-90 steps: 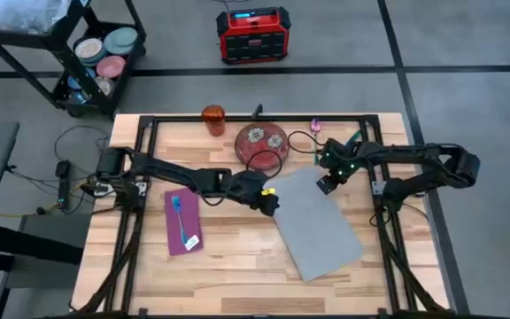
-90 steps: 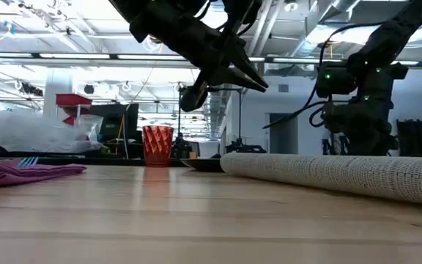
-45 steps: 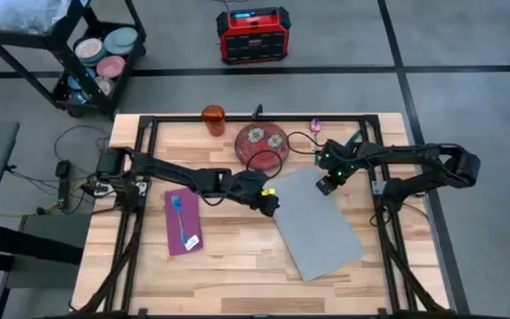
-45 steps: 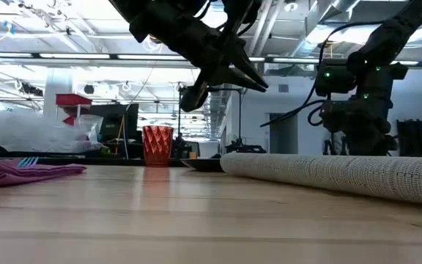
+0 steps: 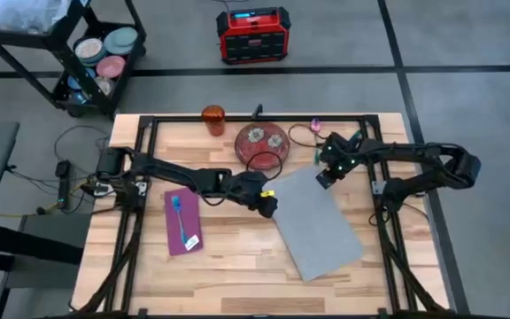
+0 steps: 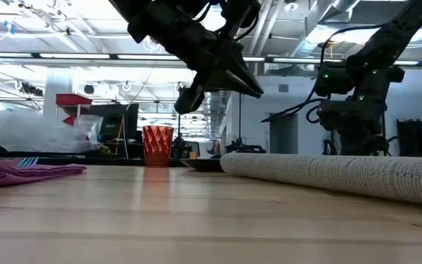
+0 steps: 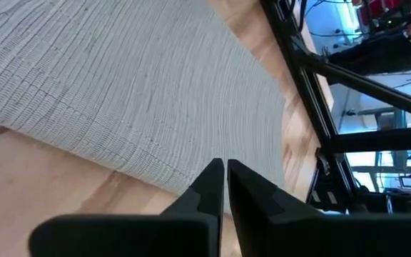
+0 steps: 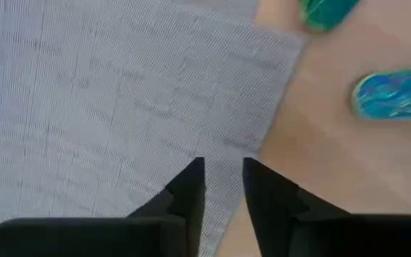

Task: Set table place
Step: Prepare the gray placemat

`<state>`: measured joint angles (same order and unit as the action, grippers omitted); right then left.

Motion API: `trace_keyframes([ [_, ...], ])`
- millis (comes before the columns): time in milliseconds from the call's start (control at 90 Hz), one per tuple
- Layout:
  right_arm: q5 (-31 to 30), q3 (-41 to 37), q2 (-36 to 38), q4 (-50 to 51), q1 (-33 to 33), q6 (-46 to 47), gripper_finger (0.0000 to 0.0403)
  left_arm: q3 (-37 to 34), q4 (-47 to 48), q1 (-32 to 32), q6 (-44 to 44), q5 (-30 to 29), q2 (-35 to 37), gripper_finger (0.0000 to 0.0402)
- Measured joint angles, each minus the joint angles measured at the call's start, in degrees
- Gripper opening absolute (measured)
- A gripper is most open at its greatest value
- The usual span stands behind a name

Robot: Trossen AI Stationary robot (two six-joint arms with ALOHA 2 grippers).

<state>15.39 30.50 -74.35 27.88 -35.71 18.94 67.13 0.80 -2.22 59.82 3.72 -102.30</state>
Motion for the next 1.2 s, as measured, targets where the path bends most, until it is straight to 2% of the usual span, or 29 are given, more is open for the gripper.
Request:
trace_keyframes([
  [200,1.0,0.0,0.0,0.1,-2.7,-0.9,0.0153,0.0,0.3,0.0,-0.8,0.9,0.0,0.0003],
  [344,1.0,0.0,0.0,0.1,-3.5,-1.5,0.0174,0.0,2.1,0.0,-0.8,1.0,0.0,0.0003],
  [678,1.0,0.0,-0.2,-0.6,-3.4,-1.5,0.0168,0.0,2.4,0.0,-1.7,1.1,0.0,0.0003],
  [878,1.3,0.4,-6.1,-2.7,-1.9,-1.4,0.0166,0.0,2.7,0.0,-1.8,1.1,0.0,0.0003],
  [978,3.5,1.1,-8.8,-5.0,-1.5,-1.5,0.0166,0.0,2.9,0.0,-1.8,1.1,0.0,0.0003],
  [1200,4.5,3.1,-10.1,-5.6,-1.4,-1.4,0.0159,0.0,2.8,0.0,-1.8,1.1,0.0,0.0003],
])
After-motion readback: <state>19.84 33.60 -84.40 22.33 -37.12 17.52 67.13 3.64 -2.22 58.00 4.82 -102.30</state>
